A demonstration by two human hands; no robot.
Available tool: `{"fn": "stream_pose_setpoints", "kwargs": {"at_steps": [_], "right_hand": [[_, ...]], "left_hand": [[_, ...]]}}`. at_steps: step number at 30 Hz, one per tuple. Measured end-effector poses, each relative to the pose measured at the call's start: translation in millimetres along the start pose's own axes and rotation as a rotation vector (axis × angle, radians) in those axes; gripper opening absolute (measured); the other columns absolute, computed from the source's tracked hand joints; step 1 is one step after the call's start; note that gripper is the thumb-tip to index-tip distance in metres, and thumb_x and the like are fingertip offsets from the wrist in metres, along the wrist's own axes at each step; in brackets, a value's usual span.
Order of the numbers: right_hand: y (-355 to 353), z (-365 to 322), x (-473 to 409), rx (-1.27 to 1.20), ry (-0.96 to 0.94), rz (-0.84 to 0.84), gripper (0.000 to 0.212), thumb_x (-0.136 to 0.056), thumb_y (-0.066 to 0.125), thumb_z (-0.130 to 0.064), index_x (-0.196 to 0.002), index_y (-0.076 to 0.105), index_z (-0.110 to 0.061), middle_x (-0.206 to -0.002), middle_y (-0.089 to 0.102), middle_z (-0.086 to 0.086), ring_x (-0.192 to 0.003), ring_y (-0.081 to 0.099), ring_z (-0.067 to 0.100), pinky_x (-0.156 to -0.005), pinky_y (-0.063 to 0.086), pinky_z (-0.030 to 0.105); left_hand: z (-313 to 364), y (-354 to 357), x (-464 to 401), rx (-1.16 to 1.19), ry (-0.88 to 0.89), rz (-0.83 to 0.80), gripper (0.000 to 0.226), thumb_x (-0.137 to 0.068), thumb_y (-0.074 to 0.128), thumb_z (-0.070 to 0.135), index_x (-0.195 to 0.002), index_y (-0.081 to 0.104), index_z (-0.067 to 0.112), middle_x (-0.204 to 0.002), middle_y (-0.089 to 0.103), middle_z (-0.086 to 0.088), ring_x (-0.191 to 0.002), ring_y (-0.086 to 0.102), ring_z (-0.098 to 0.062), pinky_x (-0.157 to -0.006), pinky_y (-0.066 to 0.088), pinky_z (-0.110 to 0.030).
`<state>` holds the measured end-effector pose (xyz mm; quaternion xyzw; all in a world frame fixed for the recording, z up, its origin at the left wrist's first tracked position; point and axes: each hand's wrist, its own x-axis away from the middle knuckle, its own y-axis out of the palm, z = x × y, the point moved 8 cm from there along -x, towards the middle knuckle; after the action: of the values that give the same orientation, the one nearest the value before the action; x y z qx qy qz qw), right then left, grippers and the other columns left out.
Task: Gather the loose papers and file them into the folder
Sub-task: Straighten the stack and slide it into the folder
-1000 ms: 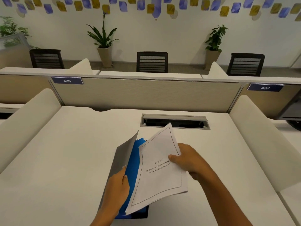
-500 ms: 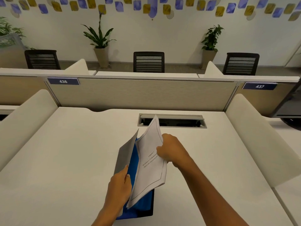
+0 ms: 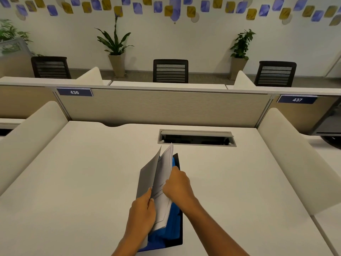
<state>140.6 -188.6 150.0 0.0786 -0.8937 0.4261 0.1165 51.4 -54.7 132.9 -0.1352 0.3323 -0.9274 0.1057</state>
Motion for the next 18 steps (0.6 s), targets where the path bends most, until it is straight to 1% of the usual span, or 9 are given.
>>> {"fn": "stream_pose_setpoints", "kwargs": {"at_steps": [4,6,9,11,13,15,16,17,18], "right_hand": [[17.0,0.7,1.5,-0.009,-0.023,-0.004,0.021,-0.097,0.063,-0.010,-0.112,0.050,-0.015,-0.088,0.049,-0.003,-0.075,0.050,0.011,-0.064,0.046,0.024],[26.5,1.3,2.1,-0.003,-0.022,-0.036,0.024,-0.095,0.065,-0.012,-0.110,0.047,-0.016,-0.085,0.048,-0.004,-0.073,0.050,0.009,-0.060,0.043,0.023],[44.4,4.6,2.3,-0.034,-0.012,-0.143,0.032,-0.094,0.069,-0.021,-0.109,0.041,-0.019,-0.081,0.044,-0.007,-0.068,0.046,0.004,-0.051,0.035,0.019],[53.3,9.9,1.3,-0.042,-0.004,-0.216,0.031,-0.095,0.067,-0.026,-0.108,0.040,-0.020,-0.082,0.048,-0.006,-0.069,0.049,0.005,-0.050,0.037,0.020],[56.2,16.5,-0.7,-0.036,-0.003,-0.245,0.023,-0.097,0.064,-0.025,-0.103,0.043,-0.020,-0.083,0.050,-0.005,-0.070,0.051,0.006,-0.054,0.043,0.022],[55.1,23.6,-2.9,-0.017,0.004,-0.242,0.015,-0.098,0.061,-0.019,-0.093,0.047,-0.021,-0.082,0.051,-0.004,-0.071,0.052,0.008,-0.061,0.050,0.024],[54.1,27.0,-4.2,0.010,-0.001,-0.231,0.019,-0.098,0.060,-0.016,-0.086,0.047,-0.021,-0.079,0.050,-0.004,-0.068,0.051,0.007,-0.061,0.049,0.023],[52.8,29.9,-5.2,0.046,-0.012,-0.214,0.026,-0.098,0.059,-0.014,-0.078,0.045,-0.022,-0.075,0.049,-0.004,-0.064,0.050,0.006,-0.058,0.046,0.021],[51.1,33.4,-6.3,0.079,-0.017,-0.191,0.033,-0.098,0.058,-0.012,-0.071,0.043,-0.022,-0.070,0.048,-0.004,-0.060,0.048,0.006,-0.055,0.043,0.020]], "left_hand": [[-0.2,2.3,0.5,0.024,-0.005,-0.005,0.045,-0.108,0.045,0.013,-0.153,0.049,0.013,-0.136,0.069,-0.016,-0.118,0.069,-0.031,-0.107,0.054,-0.043],[1.4,2.9,0.0,0.043,0.001,-0.011,0.043,-0.107,0.046,0.013,-0.150,0.052,0.013,-0.130,0.073,-0.017,-0.113,0.070,-0.031,-0.104,0.055,-0.042],[6.1,3.9,1.8,0.055,0.039,-0.016,0.043,-0.107,0.046,0.013,-0.149,0.052,0.015,-0.124,0.075,-0.012,-0.107,0.073,-0.024,-0.101,0.057,-0.035],[6.5,6.0,2.0,0.059,0.038,-0.018,0.042,-0.107,0.047,0.014,-0.149,0.052,0.015,-0.125,0.075,-0.011,-0.108,0.073,-0.023,-0.098,0.057,-0.027],[5.1,6.9,0.4,0.092,0.001,-0.008,0.040,-0.107,0.048,0.016,-0.146,0.055,0.013,-0.123,0.075,-0.013,-0.108,0.073,-0.024,-0.088,0.052,-0.014],[3.6,8.7,-0.1,0.096,-0.033,-0.011,0.042,-0.106,0.049,0.017,-0.147,0.054,0.009,-0.127,0.073,-0.014,-0.112,0.071,-0.027,-0.088,0.048,-0.011],[3.4,10.3,0.2,0.080,-0.038,-0.022,0.044,-0.106,0.050,0.016,-0.149,0.050,0.009,-0.132,0.071,-0.014,-0.116,0.070,-0.027,-0.090,0.046,-0.011],[2.2,12.1,0.3,0.063,-0.039,-0.032,0.045,-0.106,0.050,0.016,-0.151,0.047,0.009,-0.134,0.070,-0.013,-0.117,0.070,-0.027,-0.088,0.044,-0.007],[0.4,14.1,0.3,0.046,-0.037,-0.039,0.046,-0.107,0.049,0.016,-0.152,0.045,0.010,-0.134,0.070,-0.012,-0.116,0.070,-0.025,-0.083,0.042,-0.002]]}}
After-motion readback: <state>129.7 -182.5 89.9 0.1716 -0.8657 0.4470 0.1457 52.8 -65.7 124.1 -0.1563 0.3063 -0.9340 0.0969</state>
